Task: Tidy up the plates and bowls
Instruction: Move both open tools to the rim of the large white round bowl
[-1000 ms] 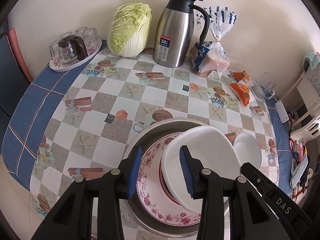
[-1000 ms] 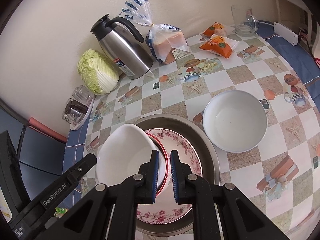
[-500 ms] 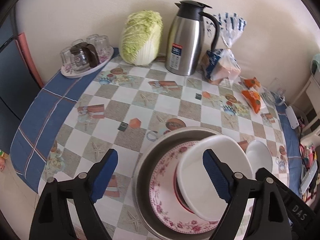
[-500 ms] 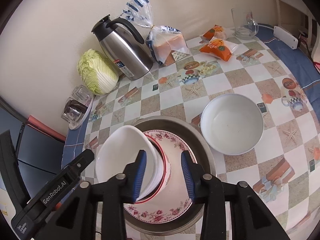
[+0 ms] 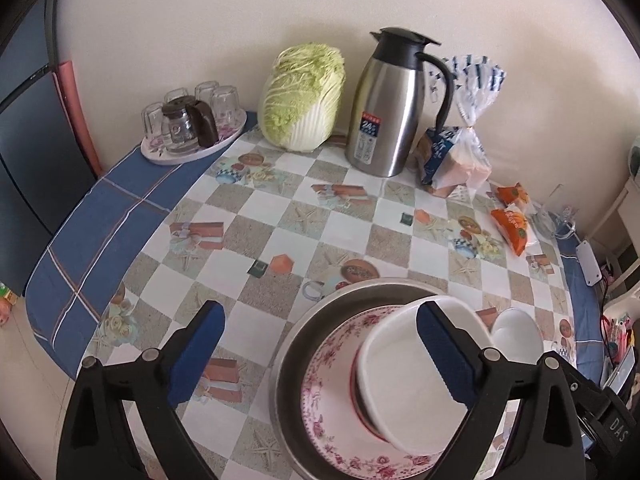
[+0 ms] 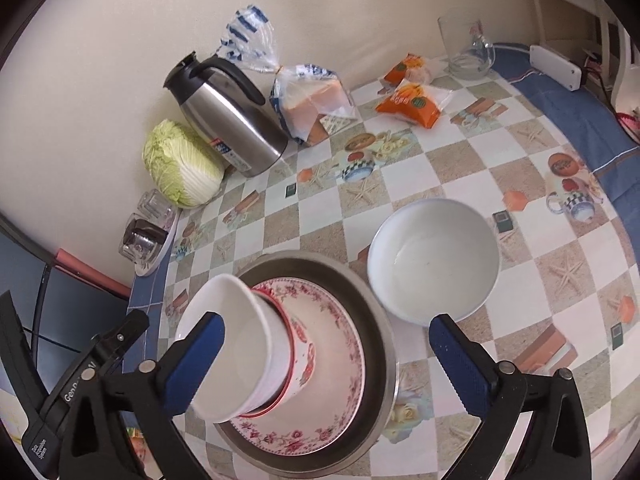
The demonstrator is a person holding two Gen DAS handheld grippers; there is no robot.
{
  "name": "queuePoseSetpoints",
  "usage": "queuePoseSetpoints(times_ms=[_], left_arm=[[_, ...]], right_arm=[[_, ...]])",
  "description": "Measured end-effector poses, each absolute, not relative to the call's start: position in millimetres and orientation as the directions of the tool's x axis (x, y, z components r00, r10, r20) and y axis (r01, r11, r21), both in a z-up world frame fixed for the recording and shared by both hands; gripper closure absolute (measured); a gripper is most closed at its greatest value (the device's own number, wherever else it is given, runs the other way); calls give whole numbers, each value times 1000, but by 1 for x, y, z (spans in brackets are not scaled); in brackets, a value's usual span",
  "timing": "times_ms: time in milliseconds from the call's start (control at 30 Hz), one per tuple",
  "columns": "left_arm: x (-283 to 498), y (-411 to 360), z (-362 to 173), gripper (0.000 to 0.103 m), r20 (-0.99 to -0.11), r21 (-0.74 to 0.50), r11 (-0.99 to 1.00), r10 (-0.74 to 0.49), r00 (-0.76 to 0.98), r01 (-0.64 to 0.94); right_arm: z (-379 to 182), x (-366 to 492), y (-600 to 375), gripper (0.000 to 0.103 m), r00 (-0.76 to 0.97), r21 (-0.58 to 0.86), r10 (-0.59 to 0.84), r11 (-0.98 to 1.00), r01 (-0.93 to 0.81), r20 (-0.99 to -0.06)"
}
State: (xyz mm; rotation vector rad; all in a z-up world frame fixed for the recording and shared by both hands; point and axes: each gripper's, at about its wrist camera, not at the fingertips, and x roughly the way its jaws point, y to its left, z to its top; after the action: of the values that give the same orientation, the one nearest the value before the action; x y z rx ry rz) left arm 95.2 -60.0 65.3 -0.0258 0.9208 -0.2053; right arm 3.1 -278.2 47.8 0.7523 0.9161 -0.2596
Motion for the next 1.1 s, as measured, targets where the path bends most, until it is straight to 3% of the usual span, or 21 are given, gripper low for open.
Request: queuePoseSetpoints(times_ms=[133,367,600,1000,1100], left_arm=[[88,-69,74,6,-756,-145,970,-235,611,194],[71,-116,92,6,-639,-85,946,-292,712,312],[73,-167,82,6,-729,-111,894,-371,576,435],[78,-242,73,6,-789,-40,826,-371,490,562],[80,-259,68,12,-811,-14,812,-351,469,583]], right_arm=[[50,-2,-285,0,610,459,80,738,496,-789],[53,-17,-308,0,628,424,4,741,521,-778],[40,-30,-343,0,566,362,-65,707,607,-822],[-3,-34,-375,0,460,329,-44,638,696,-887],[-10,-30,-375,0,444,321,-37,637,701,-895]])
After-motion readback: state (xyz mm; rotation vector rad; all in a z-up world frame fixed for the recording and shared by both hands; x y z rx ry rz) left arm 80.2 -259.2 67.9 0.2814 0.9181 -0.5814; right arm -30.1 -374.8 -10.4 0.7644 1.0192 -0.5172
